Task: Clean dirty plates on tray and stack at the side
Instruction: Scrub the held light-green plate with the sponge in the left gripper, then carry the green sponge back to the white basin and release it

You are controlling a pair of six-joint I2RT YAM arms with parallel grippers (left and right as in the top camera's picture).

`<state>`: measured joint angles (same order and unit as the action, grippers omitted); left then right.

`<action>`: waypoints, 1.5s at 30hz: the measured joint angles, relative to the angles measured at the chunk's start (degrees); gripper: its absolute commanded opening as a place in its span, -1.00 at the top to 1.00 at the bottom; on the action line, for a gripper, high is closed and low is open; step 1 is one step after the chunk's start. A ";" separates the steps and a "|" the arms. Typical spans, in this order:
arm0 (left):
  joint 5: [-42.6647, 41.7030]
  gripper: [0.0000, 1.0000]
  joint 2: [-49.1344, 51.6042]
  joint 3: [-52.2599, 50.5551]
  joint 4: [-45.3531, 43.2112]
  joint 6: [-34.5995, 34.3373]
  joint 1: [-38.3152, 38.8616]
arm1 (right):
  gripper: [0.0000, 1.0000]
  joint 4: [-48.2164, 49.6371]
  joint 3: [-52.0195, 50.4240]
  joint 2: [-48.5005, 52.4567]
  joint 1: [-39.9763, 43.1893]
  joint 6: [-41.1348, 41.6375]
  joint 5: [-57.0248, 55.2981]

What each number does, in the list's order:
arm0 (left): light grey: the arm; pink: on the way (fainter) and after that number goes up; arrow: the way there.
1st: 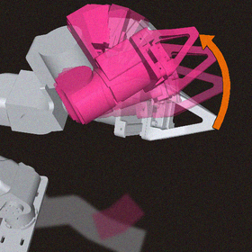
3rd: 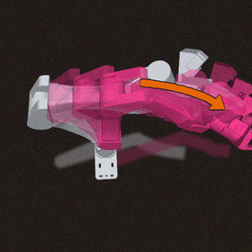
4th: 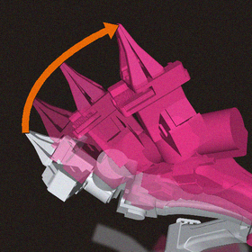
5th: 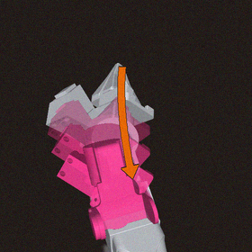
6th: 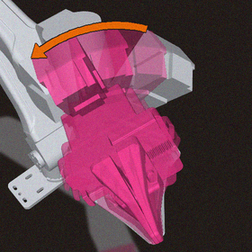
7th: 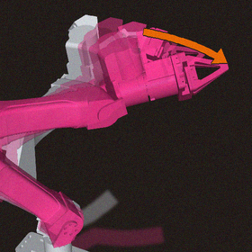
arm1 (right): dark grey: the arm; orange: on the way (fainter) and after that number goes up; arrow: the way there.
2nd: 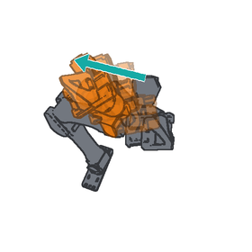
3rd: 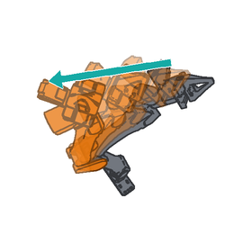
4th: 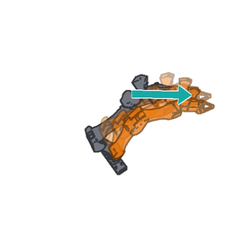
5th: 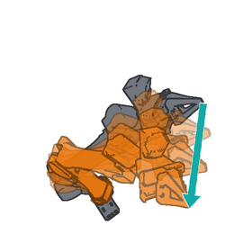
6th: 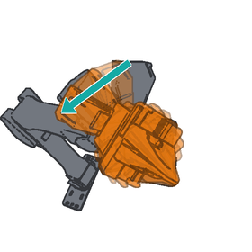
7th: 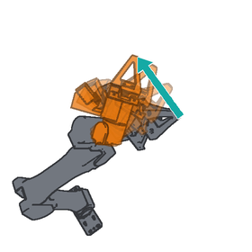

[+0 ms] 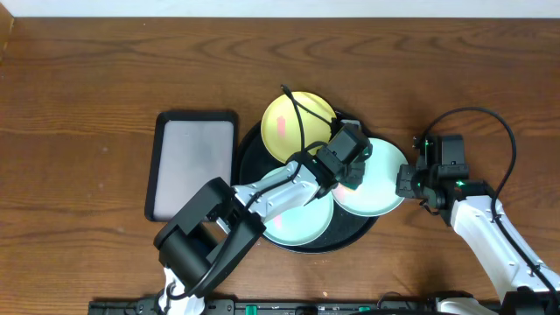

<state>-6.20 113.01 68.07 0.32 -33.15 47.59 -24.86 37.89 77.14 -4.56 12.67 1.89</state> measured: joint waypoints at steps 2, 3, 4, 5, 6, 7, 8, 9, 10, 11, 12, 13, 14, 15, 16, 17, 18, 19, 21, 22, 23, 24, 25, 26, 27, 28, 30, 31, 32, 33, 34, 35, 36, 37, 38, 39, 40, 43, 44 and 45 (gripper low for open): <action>-3.41 0.85 0.15 -0.02 -3.89 0.02 -0.28 | 0.98 0.02 0.00 0.00 0.00 0.00 0.00; -5.53 0.85 0.17 -0.02 -6.03 0.02 -0.42 | 0.98 0.04 0.00 0.00 0.00 0.00 0.00; -7.63 0.85 0.15 0.00 -8.09 0.02 -0.52 | 0.98 0.02 0.00 0.00 0.00 0.00 0.00; -9.66 0.85 0.02 0.04 -9.51 0.02 -0.59 | 0.98 0.02 -0.02 0.00 0.00 0.00 0.02; -11.37 0.85 -0.20 0.07 -10.01 0.02 -0.57 | 0.98 0.02 -0.02 0.00 0.00 0.00 0.02; -12.85 0.85 -0.50 0.07 -9.90 0.02 -0.57 | 0.97 0.02 -0.02 0.00 0.00 0.00 0.02; -14.01 0.85 -0.90 0.07 -9.64 0.02 -0.55 | 0.97 0.02 -0.02 0.00 0.00 -0.02 0.02; -14.93 0.86 -1.36 0.07 -9.31 0.02 -0.52 | 0.98 0.02 -0.02 0.00 0.00 0.00 0.02; -15.54 0.85 -1.99 0.07 -8.74 0.02 -0.55 | 0.98 0.02 -0.02 0.00 0.00 0.00 0.04; -15.93 0.86 -2.84 0.07 -7.78 0.02 -0.68 | 0.98 0.02 -0.02 0.00 0.00 0.00 0.04; -15.96 0.85 -3.98 0.07 -6.45 0.04 -0.85 | 0.97 0.02 -0.02 0.00 0.00 -0.02 0.04; -15.91 0.85 -5.35 0.07 -4.83 0.04 -1.14 | 0.98 0.02 -0.02 0.00 0.00 0.00 0.07; -15.52 0.85 -7.50 0.07 -2.36 0.02 -1.70 | 0.98 0.04 -0.02 0.00 0.00 0.00 0.04; -15.19 0.85 -8.46 0.07 -1.20 0.07 -2.03 | 0.98 0.00 -0.02 0.00 0.00 0.00 0.07; -14.34 0.85 -10.43 0.09 1.53 0.11 -2.80 | 0.97 -0.02 -0.04 0.00 0.00 0.00 0.07; -13.62 0.85 -12.37 0.11 4.17 0.15 -3.67 | 0.98 -0.04 -0.04 0.00 0.00 0.00 0.07; -12.70 0.85 -14.23 0.11 6.88 0.22 -4.66 | 0.98 -0.11 -0.04 0.00 0.00 0.00 0.07; -11.87 0.85 -16.00 0.15 9.68 0.24 -5.75 | 0.97 -0.17 -0.04 0.00 0.00 0.00 0.07; -10.10 0.85 -19.39 0.20 16.09 0.24 -8.33 | 0.97 -0.20 -0.04 0.00 0.00 0.00 0.07; -9.16 0.85 -21.05 0.24 19.43 0.31 -9.90 | 0.97 -0.20 -0.07 0.00 0.00 0.00 0.04; -8.33 0.85 -22.32 0.24 22.36 0.35 -11.15 | 0.97 -0.20 -0.07 0.00 0.00 0.00 0.04; -7.15 0.85 -23.93 0.26 25.73 0.70 -13.00 | 0.97 -0.22 -0.09 0.00 0.00 0.00 0.04; -6.34 0.85 -25.05 0.24 28.30 1.03 -14.40 | 0.96 -0.24 -0.09 0.00 0.00 0.00 0.00; -4.94 0.85 -26.60 0.26 31.23 1.79 -16.41 | 0.96 -0.26 -0.09 0.00 0.00 0.00 -0.07; -3.85 0.85 -27.65 0.26 33.64 2.23 -17.88 | 0.96 -0.31 -0.09 0.00 0.00 0.00 -0.13; -2.43 0.85 -28.89 0.26 36.35 3.02 -19.71 | 0.95 -0.37 -0.09 0.00 0.00 0.00 -0.15; 0.55 0.85 -31.10 0.26 41.18 4.52 -23.52 | 0.95 -0.44 -0.11 0.00 0.00 0.00 -0.17; 2.08 0.85 -32.00 0.26 43.21 5.33 -25.46 | 0.95 -0.44 -0.11 0.00 0.00 0.00 -0.17; 3.48 0.85 -32.70 0.26 44.87 6.27 -27.41 | 0.95 -0.44 -0.11 0.00 0.00 0.00 -0.17; 4.98 0.85 -33.18 0.26 46.49 7.43 -29.40 | 0.95 -0.44 -0.11 0.00 0.00 0.00 -0.17; 6.16 0.85 -33.40 0.26 47.89 8.61 -31.41 | 0.95 -0.44 -0.11 0.00 0.00 0.00 -0.17; 7.23 0.85 -33.40 0.26 48.96 9.70 -33.31 | 0.95 -0.42 -0.11 0.00 0.00 0.00 -0.17; 8.11 0.85 -33.29 0.22 49.48 10.75 -35.06 | 0.95 -0.42 -0.11 0.00 0.00 0.00 -0.20; 8.76 0.85 -33.14 0.15 49.59 11.67 -36.65 | 0.95 -0.42 -0.11 0.00 0.00 0.00 -0.20; 9.29 0.85 -33.00 0.07 49.57 12.52 -37.88 | 0.95 -0.42 -0.11 0.00 0.00 0.00 -0.17; 9.70 0.85 -32.79 -0.13 49.57 13.68 -39.12 | 0.96 -0.42 -0.11 0.00 0.00 0.00 -0.20; 10.05 0.85 -32.44 -0.35 49.48 14.75 -40.22 | 0.96 -0.42 -0.11 0.00 0.00 0.00 -0.17; 10.73 0.85 -30.49 -1.49 48.54 17.20 -42.38 | 0.96 -0.42 -0.11 0.00 0.00 0.00 -0.20; 10.91 0.85 -29.49 -2.01 48.00 17.81 -42.86 | 0.96 -0.42 -0.11 0.00 0.00 0.00 -0.20; 10.95 0.85 -28.39 -2.49 47.50 18.29 -43.21 | 0.96 -0.42 -0.11 0.00 0.00 0.00 -0.17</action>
<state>4.75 84.62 65.58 47.81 -14.85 4.38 -25.28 37.78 77.14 -4.56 12.67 1.72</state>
